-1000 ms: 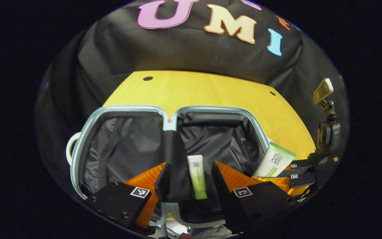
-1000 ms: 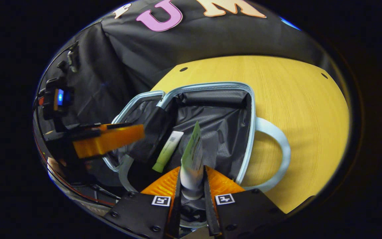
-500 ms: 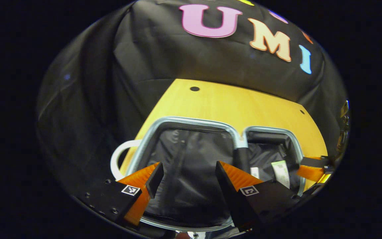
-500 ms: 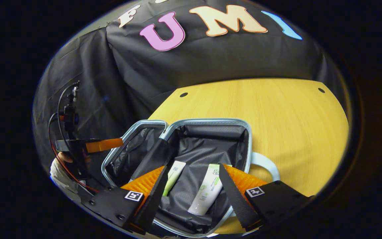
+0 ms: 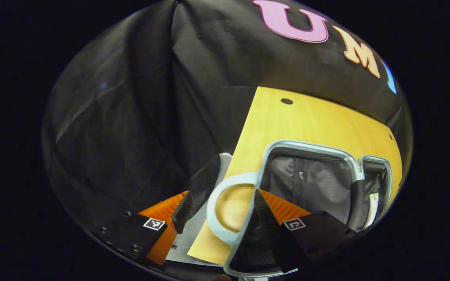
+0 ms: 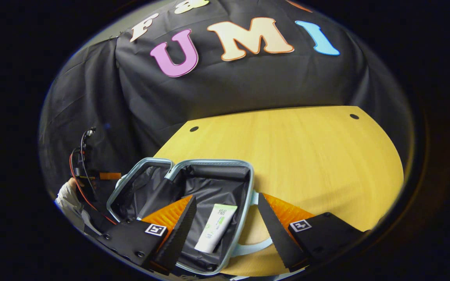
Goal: First open the suitcase, pack the skin care products into it, and then close the suitcase.
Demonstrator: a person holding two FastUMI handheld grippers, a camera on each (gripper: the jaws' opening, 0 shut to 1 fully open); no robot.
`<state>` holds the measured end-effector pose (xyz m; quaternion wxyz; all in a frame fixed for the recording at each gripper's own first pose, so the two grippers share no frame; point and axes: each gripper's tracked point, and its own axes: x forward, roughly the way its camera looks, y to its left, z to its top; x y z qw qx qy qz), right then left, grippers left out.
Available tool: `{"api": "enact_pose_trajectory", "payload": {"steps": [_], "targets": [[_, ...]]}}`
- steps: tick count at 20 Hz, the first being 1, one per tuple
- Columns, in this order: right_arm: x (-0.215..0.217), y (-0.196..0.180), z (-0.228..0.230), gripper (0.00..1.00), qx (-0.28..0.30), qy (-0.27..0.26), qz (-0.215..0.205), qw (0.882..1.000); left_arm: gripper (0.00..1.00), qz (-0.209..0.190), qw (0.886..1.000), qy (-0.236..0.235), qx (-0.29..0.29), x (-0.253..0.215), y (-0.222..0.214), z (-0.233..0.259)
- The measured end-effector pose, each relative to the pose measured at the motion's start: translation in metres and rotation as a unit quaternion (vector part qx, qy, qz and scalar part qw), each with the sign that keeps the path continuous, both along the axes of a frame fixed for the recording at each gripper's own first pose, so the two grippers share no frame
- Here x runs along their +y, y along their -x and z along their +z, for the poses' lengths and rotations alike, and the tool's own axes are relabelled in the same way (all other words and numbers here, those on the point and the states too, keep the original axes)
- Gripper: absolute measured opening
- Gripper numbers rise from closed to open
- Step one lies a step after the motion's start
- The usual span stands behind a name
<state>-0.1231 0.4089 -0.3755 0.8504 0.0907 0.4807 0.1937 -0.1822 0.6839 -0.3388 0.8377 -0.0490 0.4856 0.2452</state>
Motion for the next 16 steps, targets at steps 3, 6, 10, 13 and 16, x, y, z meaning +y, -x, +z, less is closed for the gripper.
{"api": "enact_pose_trajectory", "payload": {"steps": [3, 6, 10, 13, 16], "targets": [[-0.018, -0.007, 0.004, 0.98, -0.008, 0.01, -0.02, 1.0, 0.93, 0.031, 0.999, 0.039, -0.008, 0.008, 0.002, -0.017], [-0.032, -0.012, 0.005, 0.98, -0.01, 0.018, -0.036, 0.999, 0.88, 0.054, 0.996, 0.072, -0.007, 0.011, 0.006, -0.03], [-0.041, -0.012, 0.008, 0.98, -0.014, 0.026, -0.042, 0.999, 0.77, 0.073, 0.992, 0.103, 0.023, 0.02, 0.019, -0.052], [-0.043, -0.016, 0.014, 0.98, -0.022, 0.023, -0.044, 0.999, 0.39, 0.089, 0.989, 0.115, 0.018, 0.015, 0.016, -0.053], [-0.048, -0.025, 0.021, 0.98, -0.039, 0.023, -0.042, 0.998, 0.11, 0.073, 0.991, 0.103, 0.036, 0.004, 0.016, -0.043]]}}
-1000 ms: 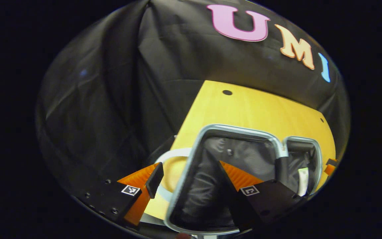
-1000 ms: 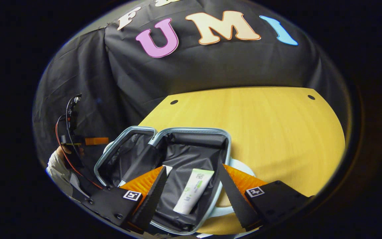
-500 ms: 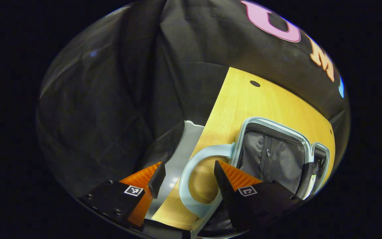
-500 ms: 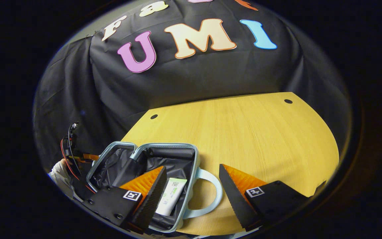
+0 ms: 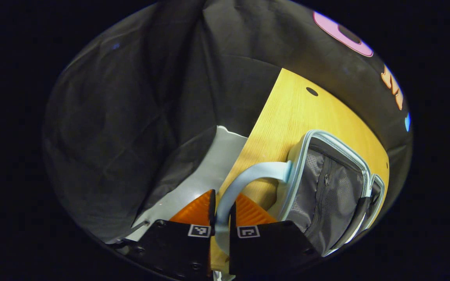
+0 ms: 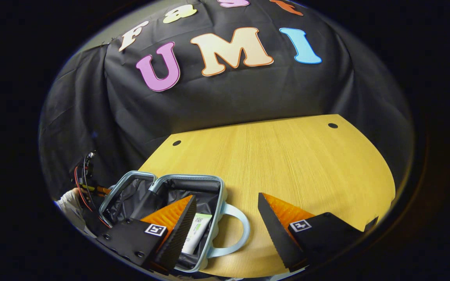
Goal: First open the suitcase, pack the skin care products into it, and then close the suitcase.
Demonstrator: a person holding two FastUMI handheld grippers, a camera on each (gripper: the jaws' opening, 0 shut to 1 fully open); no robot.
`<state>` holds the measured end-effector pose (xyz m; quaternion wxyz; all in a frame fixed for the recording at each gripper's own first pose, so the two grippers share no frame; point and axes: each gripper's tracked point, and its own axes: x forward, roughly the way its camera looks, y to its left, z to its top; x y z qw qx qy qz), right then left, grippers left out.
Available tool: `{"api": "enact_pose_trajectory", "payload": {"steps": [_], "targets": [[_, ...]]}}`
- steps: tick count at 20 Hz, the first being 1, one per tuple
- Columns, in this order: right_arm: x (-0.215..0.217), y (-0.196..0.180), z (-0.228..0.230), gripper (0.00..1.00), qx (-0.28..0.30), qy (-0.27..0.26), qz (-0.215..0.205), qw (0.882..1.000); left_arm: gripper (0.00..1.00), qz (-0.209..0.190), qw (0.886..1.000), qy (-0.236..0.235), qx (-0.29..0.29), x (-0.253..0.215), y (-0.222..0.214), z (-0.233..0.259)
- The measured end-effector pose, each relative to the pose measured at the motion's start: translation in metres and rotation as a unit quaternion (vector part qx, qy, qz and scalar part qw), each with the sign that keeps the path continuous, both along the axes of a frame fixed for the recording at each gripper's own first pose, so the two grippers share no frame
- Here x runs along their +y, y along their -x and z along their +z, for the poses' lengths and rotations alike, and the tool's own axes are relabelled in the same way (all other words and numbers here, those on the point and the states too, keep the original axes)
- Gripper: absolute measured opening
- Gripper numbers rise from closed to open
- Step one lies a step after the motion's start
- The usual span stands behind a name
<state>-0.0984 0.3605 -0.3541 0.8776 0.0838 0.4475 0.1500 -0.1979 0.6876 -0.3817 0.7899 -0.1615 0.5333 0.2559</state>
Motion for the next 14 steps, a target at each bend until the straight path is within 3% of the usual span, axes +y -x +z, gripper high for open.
{"api": "enact_pose_trajectory", "payload": {"steps": [8, 11, 14], "targets": [[-0.029, -0.002, 0.015, 0.98, -0.042, -0.001, 0.029, 0.999, 0.06, -0.045, 0.993, -0.097, -0.046, -0.018, -0.028, 0.112], [-0.048, -0.004, 0.021, 0.98, -0.058, -0.017, 0.044, 0.997, 0.04, -0.035, 0.986, -0.132, -0.092, -0.041, -0.046, 0.156], [-0.082, -0.008, 0.03, 0.98, -0.062, -0.024, 0.06, 0.996, 0.04, -0.029, 0.982, -0.159, -0.1, -0.078, -0.049, 0.19]]}}
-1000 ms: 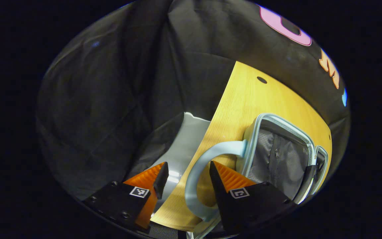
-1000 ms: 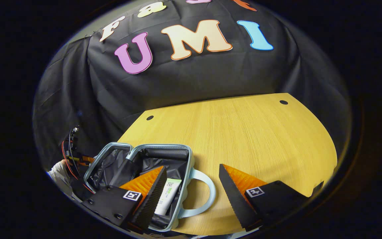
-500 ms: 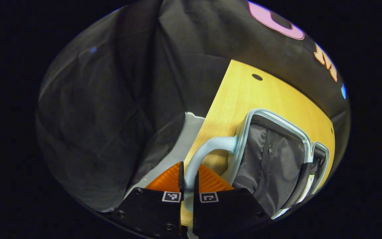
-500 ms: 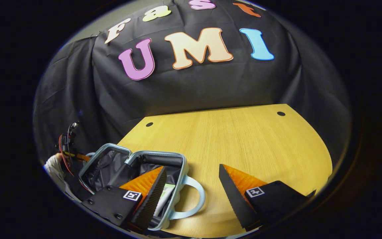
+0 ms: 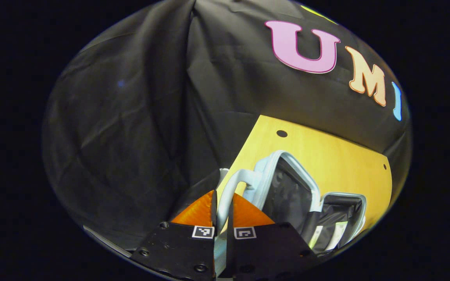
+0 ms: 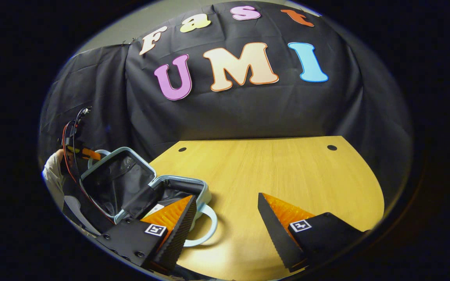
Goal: First open the suitcase, pack the skin care products into it, and then close the suitcase.
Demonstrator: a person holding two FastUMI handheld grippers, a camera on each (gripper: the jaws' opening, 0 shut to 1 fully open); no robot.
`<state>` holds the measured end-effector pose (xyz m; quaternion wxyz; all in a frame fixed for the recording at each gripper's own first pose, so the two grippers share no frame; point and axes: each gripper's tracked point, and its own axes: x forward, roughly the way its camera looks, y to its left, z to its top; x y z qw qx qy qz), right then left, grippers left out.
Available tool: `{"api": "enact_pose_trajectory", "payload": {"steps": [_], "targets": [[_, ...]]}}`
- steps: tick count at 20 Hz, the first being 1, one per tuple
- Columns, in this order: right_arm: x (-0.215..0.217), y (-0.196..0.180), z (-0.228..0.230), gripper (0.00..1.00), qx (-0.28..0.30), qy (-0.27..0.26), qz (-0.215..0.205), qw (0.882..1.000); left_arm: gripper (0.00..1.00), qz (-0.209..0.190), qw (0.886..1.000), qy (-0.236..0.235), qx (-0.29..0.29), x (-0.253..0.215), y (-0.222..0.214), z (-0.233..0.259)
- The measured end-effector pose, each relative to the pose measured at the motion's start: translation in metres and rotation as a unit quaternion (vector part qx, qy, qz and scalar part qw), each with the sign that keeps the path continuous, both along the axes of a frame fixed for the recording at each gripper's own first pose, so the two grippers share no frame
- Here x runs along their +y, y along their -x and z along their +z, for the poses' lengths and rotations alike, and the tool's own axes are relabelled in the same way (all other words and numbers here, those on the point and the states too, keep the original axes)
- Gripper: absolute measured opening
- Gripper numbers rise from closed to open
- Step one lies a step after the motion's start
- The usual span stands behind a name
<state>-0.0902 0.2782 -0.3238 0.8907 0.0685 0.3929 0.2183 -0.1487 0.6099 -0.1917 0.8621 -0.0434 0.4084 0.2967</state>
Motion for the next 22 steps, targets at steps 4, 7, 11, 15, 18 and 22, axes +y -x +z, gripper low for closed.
{"api": "enact_pose_trajectory", "payload": {"steps": [4, 7, 11, 15, 18, 22], "targets": [[-0.04, -0.018, 0.008, 0.98, -0.008, -0.011, 0.007, 1.0, 0.04, -0.025, 0.999, -0.028, -0.015, -0.067, -0.012, 0.039], [-0.057, -0.027, 0.013, 0.98, -0.004, -0.028, 0.005, 1.0, 0.04, -0.066, 0.997, -0.026, -0.042, -0.127, -0.034, 0.062], [-0.061, -0.032, 0.019, 0.98, -0.006, -0.052, 0.003, 0.999, 0.04, -0.109, 0.992, -0.018, -0.065, -0.193, -0.061, 0.069], [-0.069, -0.022, 0.029, 0.98, -0.014, -0.046, 0.014, 0.999, 0.04, -0.159, 0.984, 0.011, -0.083, -0.258, -0.087, 0.064], [-0.078, -0.023, 0.034, 0.98, -0.02, -0.041, 0.005, 0.999, 0.04, -0.196, 0.976, 0.041, -0.084, -0.299, -0.095, 0.05], [-0.093, -0.024, 0.039, 0.98, -0.024, -0.033, -0.011, 0.999, 0.04, -0.243, 0.964, 0.073, -0.073, -0.347, -0.109, 0.028]]}}
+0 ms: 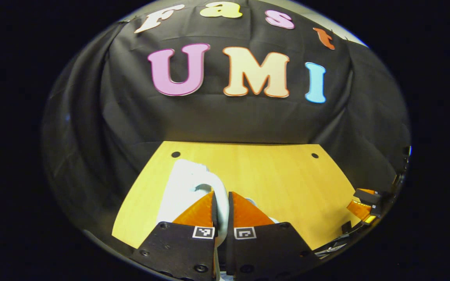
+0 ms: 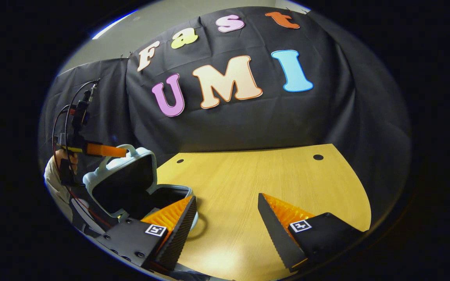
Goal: First open the suitcase, pack the skin care products into it, and then close the suitcase.
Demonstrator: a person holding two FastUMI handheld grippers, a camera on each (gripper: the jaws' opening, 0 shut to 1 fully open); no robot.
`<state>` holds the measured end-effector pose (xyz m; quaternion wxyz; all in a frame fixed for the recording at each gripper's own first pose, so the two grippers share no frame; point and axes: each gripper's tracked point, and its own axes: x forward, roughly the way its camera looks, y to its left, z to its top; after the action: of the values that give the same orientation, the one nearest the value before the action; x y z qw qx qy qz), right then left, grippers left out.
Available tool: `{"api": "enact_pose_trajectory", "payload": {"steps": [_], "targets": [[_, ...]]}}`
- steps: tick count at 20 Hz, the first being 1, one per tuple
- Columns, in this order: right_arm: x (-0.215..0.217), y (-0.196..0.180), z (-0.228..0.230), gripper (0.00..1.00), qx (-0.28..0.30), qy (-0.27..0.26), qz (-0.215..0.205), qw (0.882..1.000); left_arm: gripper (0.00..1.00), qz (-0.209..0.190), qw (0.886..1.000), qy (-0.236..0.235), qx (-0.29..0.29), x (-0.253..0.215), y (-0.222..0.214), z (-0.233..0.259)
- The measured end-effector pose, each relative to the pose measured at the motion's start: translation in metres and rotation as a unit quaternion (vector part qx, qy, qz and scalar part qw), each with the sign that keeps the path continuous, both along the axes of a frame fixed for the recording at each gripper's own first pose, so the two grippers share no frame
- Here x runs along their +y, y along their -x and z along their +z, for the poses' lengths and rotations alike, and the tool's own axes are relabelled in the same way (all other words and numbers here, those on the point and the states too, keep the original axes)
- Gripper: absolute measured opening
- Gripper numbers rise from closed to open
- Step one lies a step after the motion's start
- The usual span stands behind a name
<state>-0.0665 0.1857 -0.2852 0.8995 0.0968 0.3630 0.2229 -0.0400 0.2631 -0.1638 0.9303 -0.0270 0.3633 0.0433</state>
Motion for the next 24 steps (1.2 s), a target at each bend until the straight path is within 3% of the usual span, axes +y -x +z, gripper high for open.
{"api": "enact_pose_trajectory", "payload": {"steps": [5, 8, 13, 16, 17, 19, 20, 22, 23, 24], "targets": [[-0.015, -0.001, 0.002, 0.98, -0.001, 0.005, -0.016, 1.0, 0.05, -0.05, 0.998, 0.031, 0.029, -0.056, 0.002, -0.04], [-0.022, -0.004, 0.007, 0.98, -0.009, 0.008, -0.013, 1.0, 0.05, -0.061, 0.996, 0.041, 0.041, -0.082, 0.003, -0.065], [-0.038, -0.015, 0.022, 0.98, -0.04, 0.003, -0.011, 0.999, 0.17, -0.065, 0.997, 0.027, 0.025, -0.115, 0.009, -0.078], [-0.046, -0.027, 0.04, 0.98, -0.071, -0.004, 0.005, 0.997, 0.36, -0.063, 0.997, 0.02, -0.041, -0.146, -0.007, -0.05], [-0.048, -0.033, 0.051, 0.98, -0.086, -0.01, 0.009, 0.996, 0.46, -0.053, 0.996, 0.011, -0.064, -0.152, -0.013, -0.039], [-0.058, -0.051, 0.081, 0.98, -0.134, -0.01, 0.004, 0.991, 0.55, -0.024, 0.993, -0.01, -0.114, -0.157, -0.023, -0.009], [-0.064, -0.06, 0.099, 0.98, -0.16, -0.008, -0.004, 0.987, 0.6, -0.007, 0.99, -0.02, -0.139, -0.158, -0.025, 0.009], [-0.077, -0.078, 0.143, 0.97, -0.216, -0.009, -0.039, 0.975, 0.8, 0.021, 0.98, -0.04, -0.192, -0.159, -0.03, 0.045], [-0.085, -0.084, 0.163, 0.98, -0.244, -0.008, -0.064, 0.968, 0.9, 0.025, 0.975, -0.044, -0.218, -0.161, -0.031, 0.063], [-0.092, -0.091, 0.182, 0.93, -0.271, -0.004, -0.085, 0.959, 0.93, 0.015, 0.969, -0.039, -0.243, -0.17, -0.035, 0.081]]}}
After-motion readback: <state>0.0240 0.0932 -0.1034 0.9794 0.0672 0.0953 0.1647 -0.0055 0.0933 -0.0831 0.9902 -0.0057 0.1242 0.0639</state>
